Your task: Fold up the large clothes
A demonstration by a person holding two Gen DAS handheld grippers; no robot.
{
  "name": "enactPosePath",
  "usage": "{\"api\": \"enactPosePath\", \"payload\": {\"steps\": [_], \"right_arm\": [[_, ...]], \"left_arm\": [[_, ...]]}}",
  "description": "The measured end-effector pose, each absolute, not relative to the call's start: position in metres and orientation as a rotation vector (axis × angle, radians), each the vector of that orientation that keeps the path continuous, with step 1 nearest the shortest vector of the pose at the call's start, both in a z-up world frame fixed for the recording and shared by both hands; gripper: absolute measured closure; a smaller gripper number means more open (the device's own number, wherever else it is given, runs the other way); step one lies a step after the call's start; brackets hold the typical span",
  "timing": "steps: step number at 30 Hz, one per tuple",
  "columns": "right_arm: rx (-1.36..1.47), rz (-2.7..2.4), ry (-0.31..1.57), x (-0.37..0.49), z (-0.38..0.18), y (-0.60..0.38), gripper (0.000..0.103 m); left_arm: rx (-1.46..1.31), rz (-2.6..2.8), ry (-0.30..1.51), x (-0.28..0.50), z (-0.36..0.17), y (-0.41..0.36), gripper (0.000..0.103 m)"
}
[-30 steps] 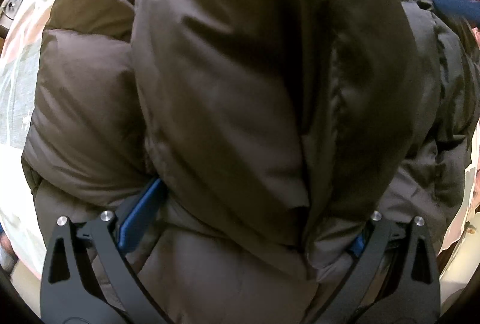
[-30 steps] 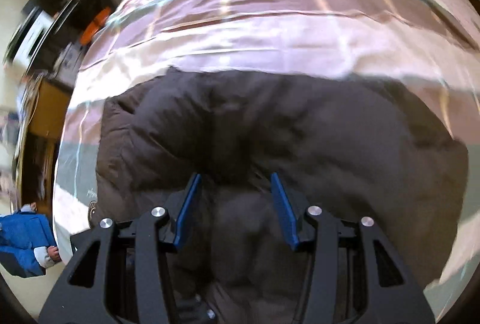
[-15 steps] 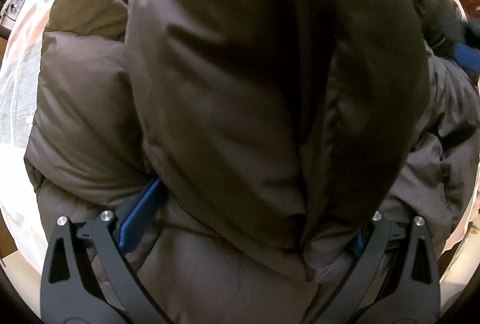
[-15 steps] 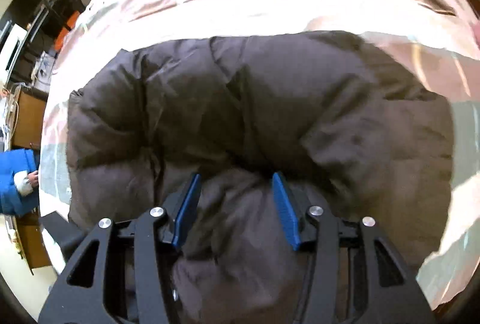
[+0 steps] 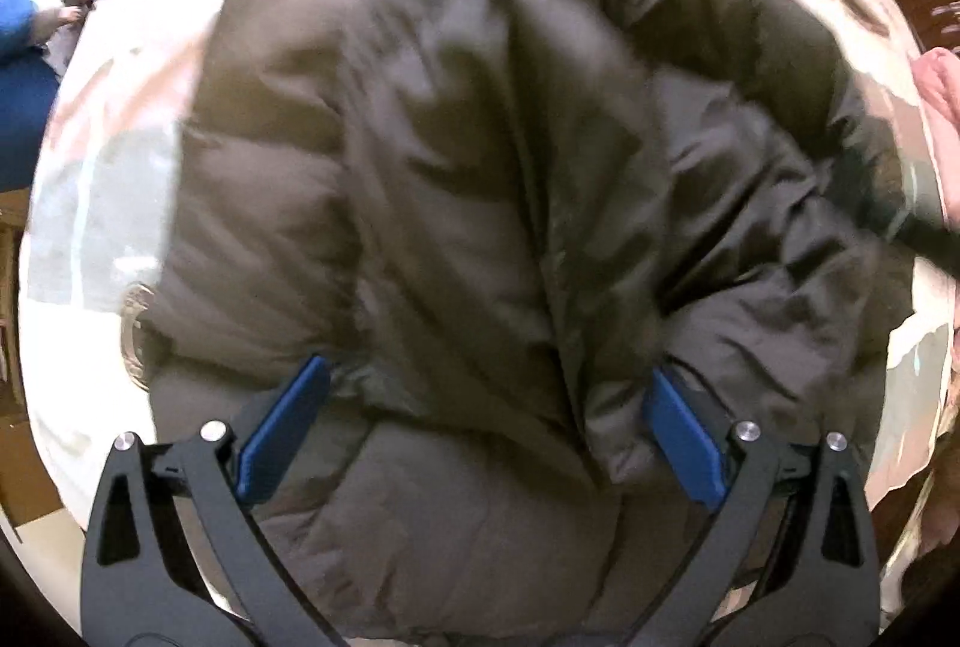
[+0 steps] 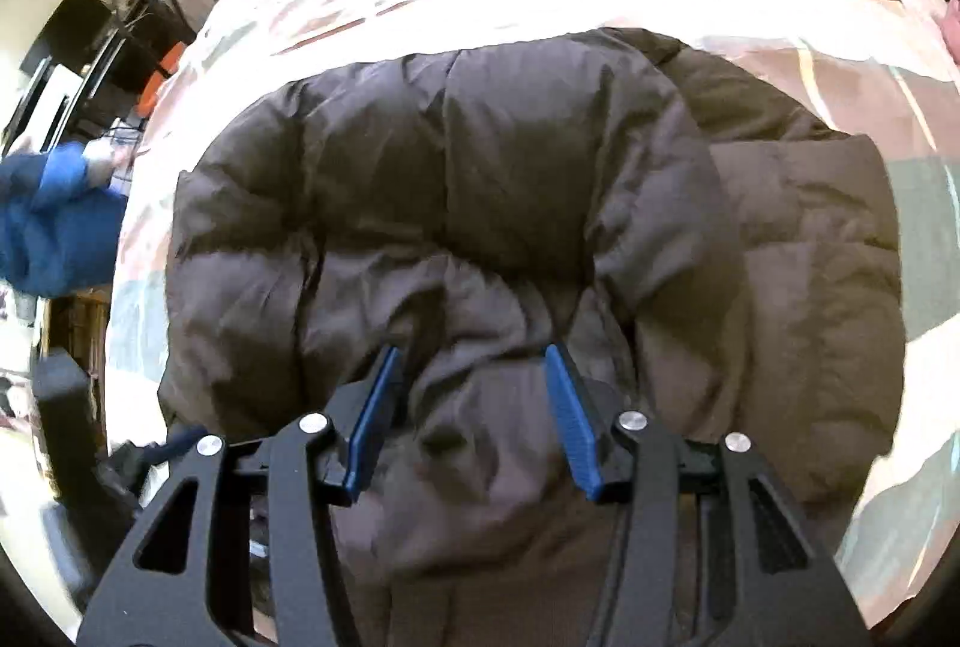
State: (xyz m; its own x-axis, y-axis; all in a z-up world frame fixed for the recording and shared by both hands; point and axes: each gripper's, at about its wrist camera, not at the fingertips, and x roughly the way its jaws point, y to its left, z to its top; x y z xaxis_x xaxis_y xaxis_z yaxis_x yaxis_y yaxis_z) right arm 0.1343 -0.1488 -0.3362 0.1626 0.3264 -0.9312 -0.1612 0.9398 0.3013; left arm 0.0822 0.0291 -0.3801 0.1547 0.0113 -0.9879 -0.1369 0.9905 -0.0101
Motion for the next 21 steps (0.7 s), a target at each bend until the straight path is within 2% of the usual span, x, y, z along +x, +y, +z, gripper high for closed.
{"api": "enactPosePath", "payload": {"steps": [2,5,12,17,21], "right_arm": [[0.095,0.322,1.422,0.125,-0.358,-0.15,0.05],[0.065,0.32,1.42,0.118,-0.377,-0.147,0.05],[0.052,0.336,1.45,0.124,-0.397,-0.14,0.05],[0.001,0.353,1.45,0.119,-0.393,-0.144,0.05],[0.07,0.346,1.457,0.127,-0.378,-0.149,0.05]], "left_arm": [[-0.066,0.116,1.412,0.087,-0.378,0.026,0.002],[-0.006,0.13,1.485,0.099,-0.403,0.015,0.002],[-0.079,0.155,1.56,0.105,-0.435,0.009,0.002],[-0.091,0.146,1.514,0.103,-0.409,0.006,0.002],[-0.112,0.157,1.421,0.111,-0.368,0.011,0.002]]}}
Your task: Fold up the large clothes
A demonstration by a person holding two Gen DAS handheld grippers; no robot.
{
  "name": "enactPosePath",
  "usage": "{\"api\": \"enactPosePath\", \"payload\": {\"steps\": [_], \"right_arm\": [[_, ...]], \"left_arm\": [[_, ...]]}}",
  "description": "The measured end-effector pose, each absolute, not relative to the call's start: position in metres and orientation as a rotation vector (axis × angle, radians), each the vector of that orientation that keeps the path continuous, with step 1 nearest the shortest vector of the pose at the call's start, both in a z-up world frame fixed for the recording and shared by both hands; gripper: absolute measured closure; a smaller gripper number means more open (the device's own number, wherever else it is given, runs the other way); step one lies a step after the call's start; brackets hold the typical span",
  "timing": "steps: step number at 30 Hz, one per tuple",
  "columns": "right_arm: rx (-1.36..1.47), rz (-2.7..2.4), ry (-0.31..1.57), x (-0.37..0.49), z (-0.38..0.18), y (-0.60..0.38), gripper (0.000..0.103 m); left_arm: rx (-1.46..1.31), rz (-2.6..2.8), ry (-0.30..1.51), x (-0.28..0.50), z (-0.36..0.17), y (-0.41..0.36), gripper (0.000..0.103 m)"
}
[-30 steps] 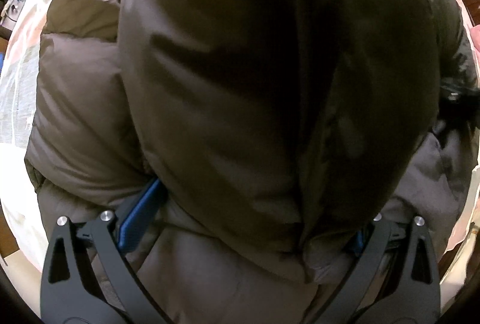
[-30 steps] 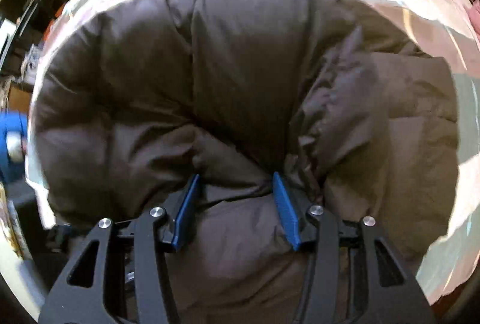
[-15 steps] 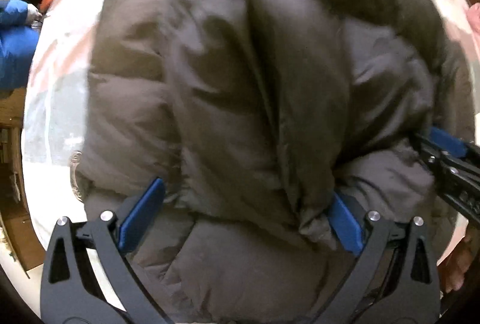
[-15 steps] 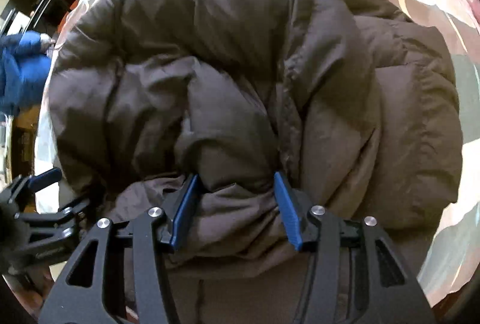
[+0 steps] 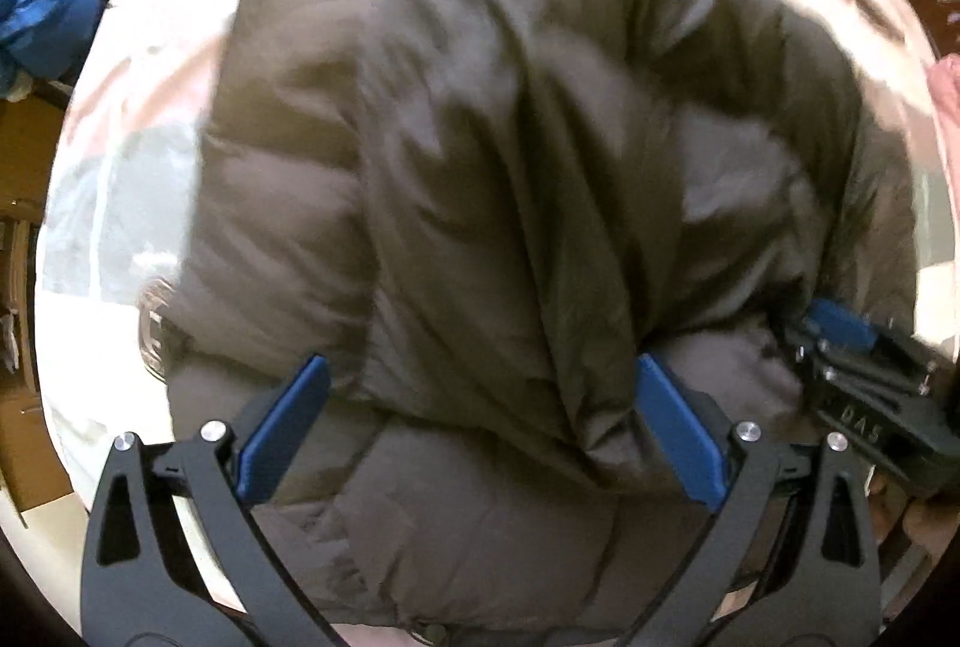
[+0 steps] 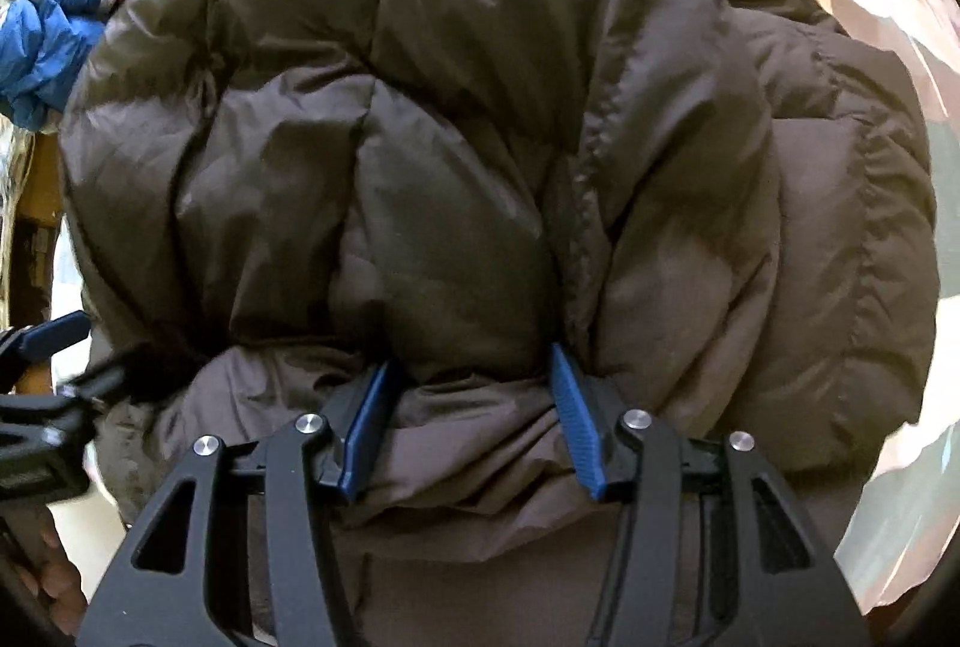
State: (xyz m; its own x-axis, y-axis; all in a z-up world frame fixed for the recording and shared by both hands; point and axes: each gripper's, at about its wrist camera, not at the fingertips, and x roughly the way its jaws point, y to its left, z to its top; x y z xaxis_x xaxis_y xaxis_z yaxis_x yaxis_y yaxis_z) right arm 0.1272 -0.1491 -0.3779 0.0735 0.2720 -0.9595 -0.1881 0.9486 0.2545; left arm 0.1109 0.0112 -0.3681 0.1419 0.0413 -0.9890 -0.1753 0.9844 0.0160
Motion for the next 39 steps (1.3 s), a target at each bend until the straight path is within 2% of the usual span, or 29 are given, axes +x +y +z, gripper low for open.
{"api": "enactPosePath", "payload": {"steps": [4,5,6,8,13,18,21,23,26,30,32,33,34,39], "right_arm": [[0.204,0.367,1.379,0.14,-0.346,-0.166,0.049],[0.203,0.359,1.379,0.141,-0.345,-0.167,0.046],[0.194,0.348,1.395,0.141,-0.349,-0.167,0.042],[0.151,0.301,1.477,0.136,-0.378,-0.163,0.042],[0.083,0.307,1.481,0.128,-0.397,-0.156,0.042],[0.288,0.339,1.411,0.129,-0.366,-0.189,0.041],[0.339,0.226,1.347,0.109,-0.346,-0.234,0.023],[0.325,0.142,1.355,0.094,-0.348,-0.26,0.02],[0.235,0.007,1.43,0.063,-0.365,-0.291,0.02],[0.133,-0.076,1.595,0.032,-0.404,-0.317,0.02],[0.127,-0.071,1.671,0.017,-0.426,-0.322,0.019],[0.153,-0.061,1.7,0.011,-0.438,-0.324,0.009],[0.203,-0.056,1.714,0.005,-0.447,-0.328,0.007],[0.582,-0.013,1.746,-0.01,-0.485,-0.355,0.004]], "left_arm": [[-0.106,0.203,1.294,0.135,-0.327,0.023,0.002],[-0.088,0.228,1.276,0.146,-0.326,0.027,0.002],[-0.077,0.244,1.282,0.146,-0.334,0.034,0.002],[-0.07,0.254,1.319,0.158,-0.347,0.039,0.002],[-0.013,0.264,1.494,0.154,-0.426,0.034,0.002],[-0.104,0.234,1.442,0.131,-0.396,0.042,0.002],[-0.172,0.227,1.414,0.097,-0.373,0.056,0.002],[-0.147,0.267,1.445,0.069,-0.371,0.068,0.002],[-0.073,0.317,1.511,0.036,-0.381,0.089,0.002],[0.092,0.426,1.655,-0.014,-0.414,0.121,0.002],[0.091,0.424,1.745,-0.035,-0.435,0.129,0.002],[0.053,0.409,1.773,-0.044,-0.442,0.135,0.002],[0.0,0.392,1.794,-0.051,-0.449,0.138,0.002],[-0.084,0.342,1.847,-0.062,-0.467,0.143,0.002]]}}
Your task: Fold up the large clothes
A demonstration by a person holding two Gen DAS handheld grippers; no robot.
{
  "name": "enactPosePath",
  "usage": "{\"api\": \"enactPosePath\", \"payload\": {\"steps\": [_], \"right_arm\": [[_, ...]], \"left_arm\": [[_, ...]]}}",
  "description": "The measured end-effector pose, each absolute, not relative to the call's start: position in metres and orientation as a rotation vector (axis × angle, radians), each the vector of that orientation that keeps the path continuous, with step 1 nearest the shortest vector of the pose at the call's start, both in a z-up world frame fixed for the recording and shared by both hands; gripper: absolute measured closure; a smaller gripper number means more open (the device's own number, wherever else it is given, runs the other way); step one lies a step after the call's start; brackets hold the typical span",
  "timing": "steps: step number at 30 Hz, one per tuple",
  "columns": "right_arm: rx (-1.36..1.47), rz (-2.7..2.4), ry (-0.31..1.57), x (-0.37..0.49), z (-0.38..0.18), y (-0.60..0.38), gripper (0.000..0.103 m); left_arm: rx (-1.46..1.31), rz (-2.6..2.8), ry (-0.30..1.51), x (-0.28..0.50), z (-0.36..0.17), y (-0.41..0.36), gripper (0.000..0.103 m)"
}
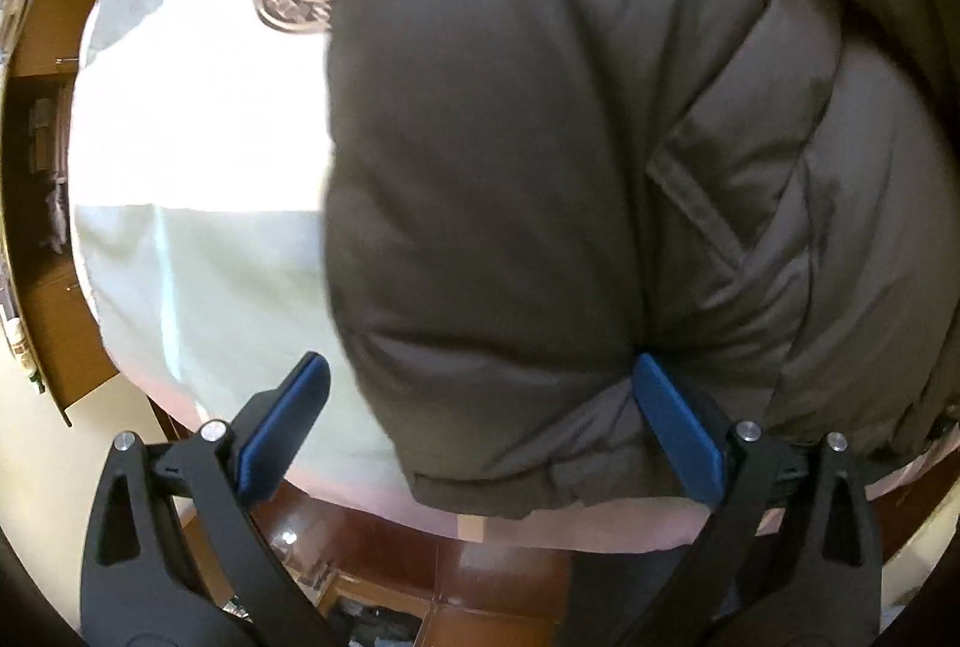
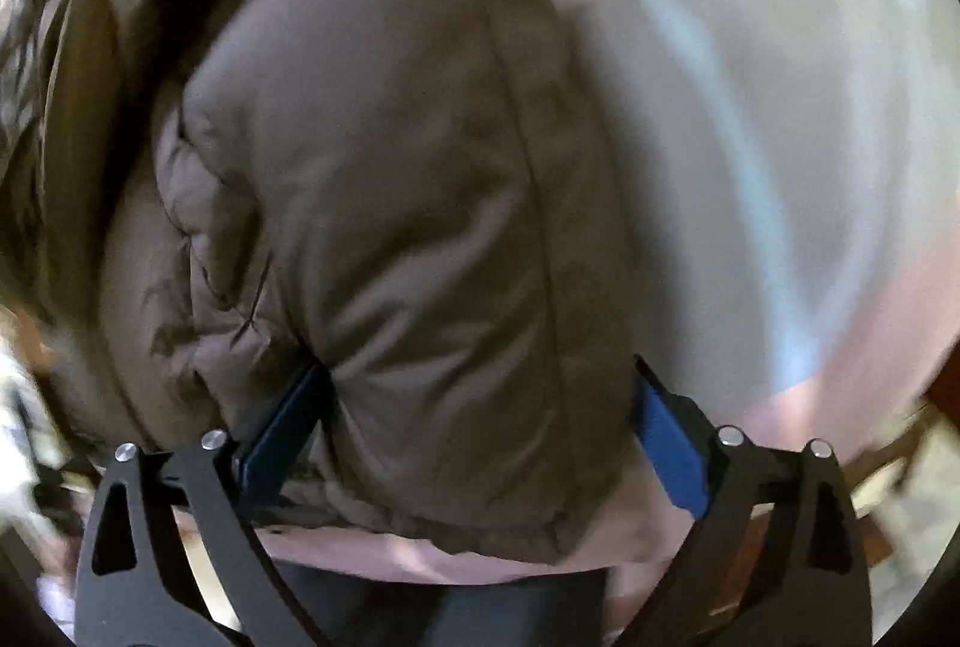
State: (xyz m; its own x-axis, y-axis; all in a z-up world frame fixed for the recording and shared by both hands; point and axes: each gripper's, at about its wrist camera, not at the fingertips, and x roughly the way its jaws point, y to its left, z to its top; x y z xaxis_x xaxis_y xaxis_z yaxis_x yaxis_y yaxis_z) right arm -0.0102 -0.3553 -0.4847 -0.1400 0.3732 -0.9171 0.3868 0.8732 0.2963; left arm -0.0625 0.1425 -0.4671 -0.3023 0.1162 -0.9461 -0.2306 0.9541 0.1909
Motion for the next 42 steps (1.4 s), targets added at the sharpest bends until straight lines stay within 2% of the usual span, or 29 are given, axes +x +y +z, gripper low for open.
{"api": "enactPosePath", "payload": {"steps": [2,4,5,7,8,9,10,11,12,15,20,25,28,30,33,35,39,42], "right_arm": [[0.637,0.006,1.732,-0.009,-0.487,-0.357,0.004],[0.652,0.041,1.708,-0.005,-0.486,-0.353,0.009],[0.651,0.049,1.702,-0.003,-0.485,-0.351,0.015],[0.691,0.068,1.679,0.008,-0.485,-0.345,0.04],[0.744,0.093,1.663,0.01,-0.486,-0.345,0.061],[0.772,0.109,1.653,0.014,-0.486,-0.347,0.078],[0.805,0.134,1.637,0.016,-0.485,-0.346,0.083],[0.823,0.15,1.63,0.018,-0.484,-0.345,0.088],[0.839,0.158,1.624,0.014,-0.485,-0.343,0.091],[0.97,0.212,1.553,0.014,-0.469,-0.355,0.093],[1.041,0.402,1.355,0.05,-0.4,-0.336,0.093],[1.012,0.555,1.102,0.143,-0.31,-0.327,0.094],[1.075,0.614,0.965,0.186,-0.283,-0.338,0.094],[1.157,0.606,0.903,0.221,-0.284,-0.338,0.094],[1.275,0.492,0.853,0.266,-0.298,-0.368,0.094],[1.276,0.388,0.876,0.303,-0.318,-0.367,0.094],[1.135,0.202,1.018,0.359,-0.369,-0.344,0.094],[1.089,0.143,1.098,0.358,-0.414,-0.338,0.094]], "left_arm": [[-0.148,0.314,1.848,-0.064,-0.469,0.144,0.002],[-0.194,0.29,1.832,-0.065,-0.469,0.146,0.003],[-0.214,0.279,1.823,-0.066,-0.469,0.145,0.006],[-0.265,0.244,1.794,-0.066,-0.467,0.146,0.024],[-0.287,0.231,1.78,-0.066,-0.465,0.147,0.043],[-0.32,0.208,1.765,-0.064,-0.463,0.148,0.059],[-0.34,0.191,1.754,-0.063,-0.461,0.149,0.066],[-0.363,0.174,1.743,-0.061,-0.458,0.15,0.079],[-0.4,0.157,1.734,-0.059,-0.454,0.152,0.086],[-0.6,0.095,1.653,-0.054,-0.433,0.168,0.092],[-0.767,-0.069,1.39,-0.026,-0.357,0.191,0.092],[-0.844,-0.177,1.145,0.021,-0.273,0.213,0.092],[-0.834,-0.217,1.05,0.055,-0.241,0.214,0.092],[-0.905,-0.231,0.968,0.076,-0.226,0.232,0.092],[-1.022,-0.181,0.869,0.112,-0.228,0.26,0.09],[-1.066,-0.12,0.883,0.15,-0.242,0.271,0.087],[-1.072,0.051,1.033,0.207,-0.304,0.269,0.087],[-1.101,0.118,1.126,0.219,-0.354,0.272,0.086]]}}
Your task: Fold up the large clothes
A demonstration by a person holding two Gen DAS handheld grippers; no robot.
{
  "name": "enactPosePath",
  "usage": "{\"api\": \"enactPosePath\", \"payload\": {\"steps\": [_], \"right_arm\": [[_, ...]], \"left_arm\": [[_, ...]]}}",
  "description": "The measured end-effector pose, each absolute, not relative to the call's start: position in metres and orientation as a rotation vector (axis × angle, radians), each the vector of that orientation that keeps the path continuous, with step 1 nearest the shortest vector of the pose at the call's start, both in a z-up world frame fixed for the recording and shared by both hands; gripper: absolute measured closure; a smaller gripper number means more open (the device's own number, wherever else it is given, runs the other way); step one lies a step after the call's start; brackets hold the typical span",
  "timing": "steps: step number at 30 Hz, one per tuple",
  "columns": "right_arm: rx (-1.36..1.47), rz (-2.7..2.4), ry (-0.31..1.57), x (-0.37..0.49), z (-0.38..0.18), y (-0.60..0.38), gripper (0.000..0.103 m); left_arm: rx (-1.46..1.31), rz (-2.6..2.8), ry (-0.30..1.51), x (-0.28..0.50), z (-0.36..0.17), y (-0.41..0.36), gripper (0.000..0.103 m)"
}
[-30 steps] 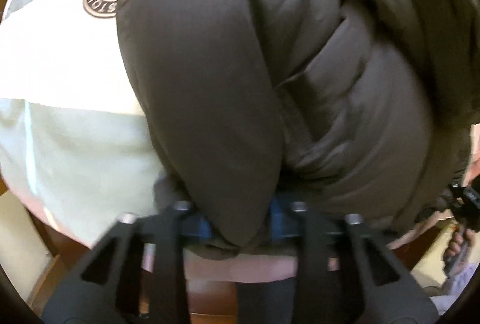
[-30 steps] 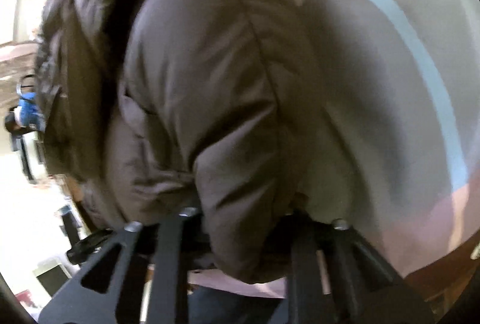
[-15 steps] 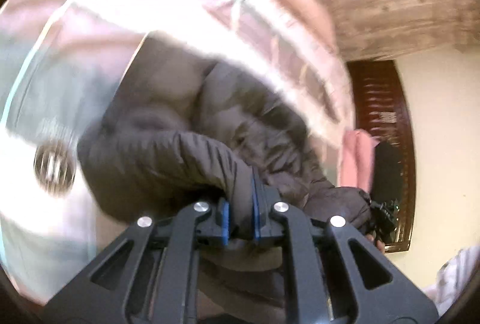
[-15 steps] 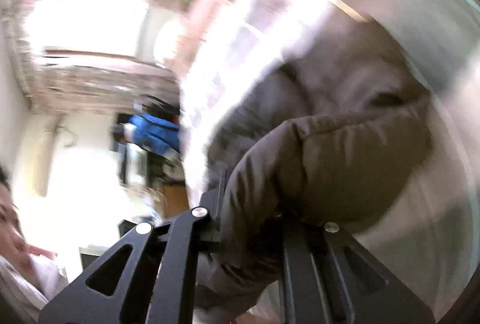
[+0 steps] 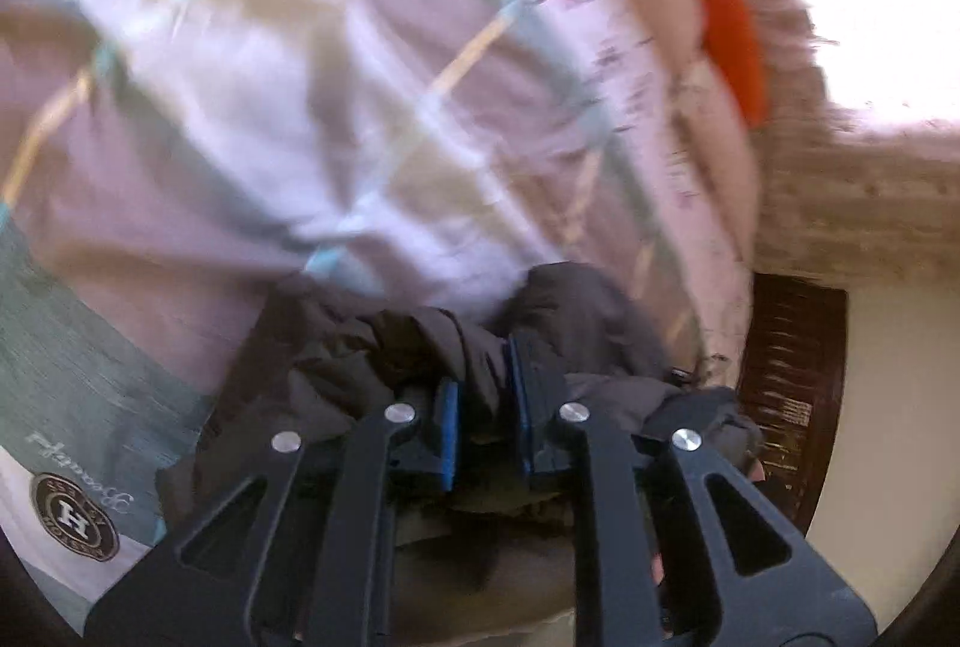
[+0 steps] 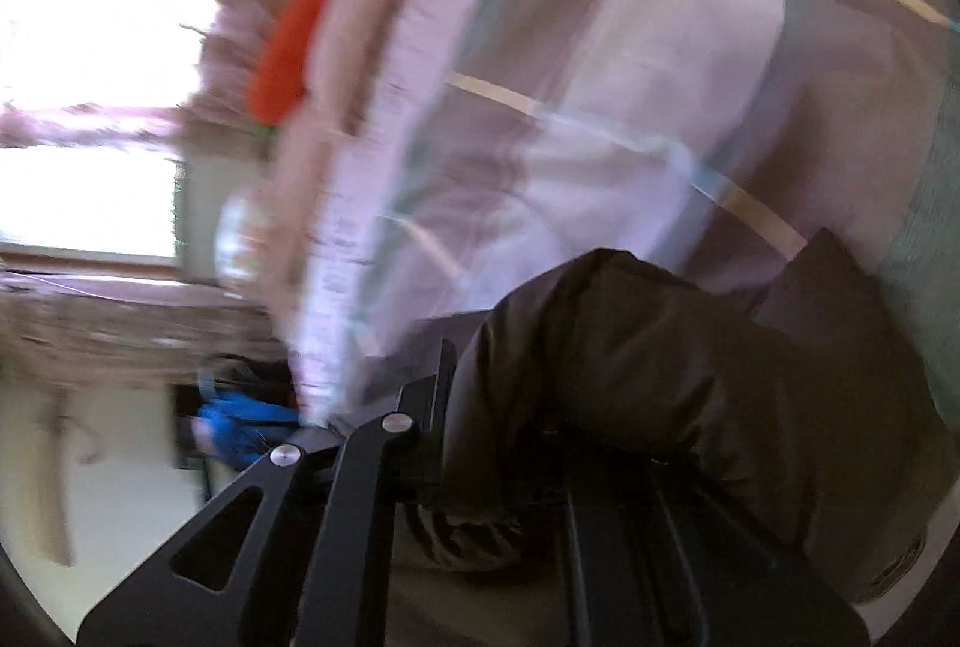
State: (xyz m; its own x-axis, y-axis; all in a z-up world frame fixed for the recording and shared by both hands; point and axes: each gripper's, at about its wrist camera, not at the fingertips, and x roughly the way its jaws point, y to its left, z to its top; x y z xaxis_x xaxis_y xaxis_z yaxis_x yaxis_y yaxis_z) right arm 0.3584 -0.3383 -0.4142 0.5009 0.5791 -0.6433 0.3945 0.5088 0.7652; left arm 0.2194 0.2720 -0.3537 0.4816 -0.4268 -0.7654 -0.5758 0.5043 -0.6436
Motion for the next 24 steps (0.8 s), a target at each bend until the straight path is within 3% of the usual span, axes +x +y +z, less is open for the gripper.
{"api": "enactPosePath", "payload": {"steps": [4,10,11,12,14,16,20,23,24], "right_arm": [[1.132,0.121,1.17,0.338,-0.455,-0.342,0.095],[1.257,0.14,1.156,0.332,-0.45,-0.366,0.094],[1.254,0.136,1.147,0.332,-0.444,-0.369,0.093],[1.246,0.13,1.136,0.332,-0.436,-0.371,0.091],[1.261,0.126,1.095,0.33,-0.427,-0.376,0.086],[1.295,0.142,1.057,0.328,-0.419,-0.382,0.078],[1.246,0.163,0.973,0.329,-0.401,-0.391,0.047],[1.145,0.126,0.956,0.323,-0.38,-0.394,0.036],[1.025,0.082,0.938,0.316,-0.362,-0.396,0.023]], "left_arm": [[-1.148,0.137,1.174,0.211,-0.395,0.273,0.086],[-1.155,0.149,1.081,0.208,-0.378,0.292,0.081],[-1.133,0.188,1.041,0.205,-0.368,0.301,0.074],[-1.088,0.269,0.998,0.2,-0.354,0.313,0.049],[-1.043,0.373,0.9,0.182,-0.323,0.332,0.033],[-0.958,0.402,0.862,0.171,-0.288,0.34,0.033],[-0.518,0.404,0.966,0.178,-0.243,0.278,0.031],[-0.162,0.354,1.038,0.179,-0.24,0.205,0.014],[-0.027,0.344,1.067,0.178,-0.248,0.177,0.012]]}}
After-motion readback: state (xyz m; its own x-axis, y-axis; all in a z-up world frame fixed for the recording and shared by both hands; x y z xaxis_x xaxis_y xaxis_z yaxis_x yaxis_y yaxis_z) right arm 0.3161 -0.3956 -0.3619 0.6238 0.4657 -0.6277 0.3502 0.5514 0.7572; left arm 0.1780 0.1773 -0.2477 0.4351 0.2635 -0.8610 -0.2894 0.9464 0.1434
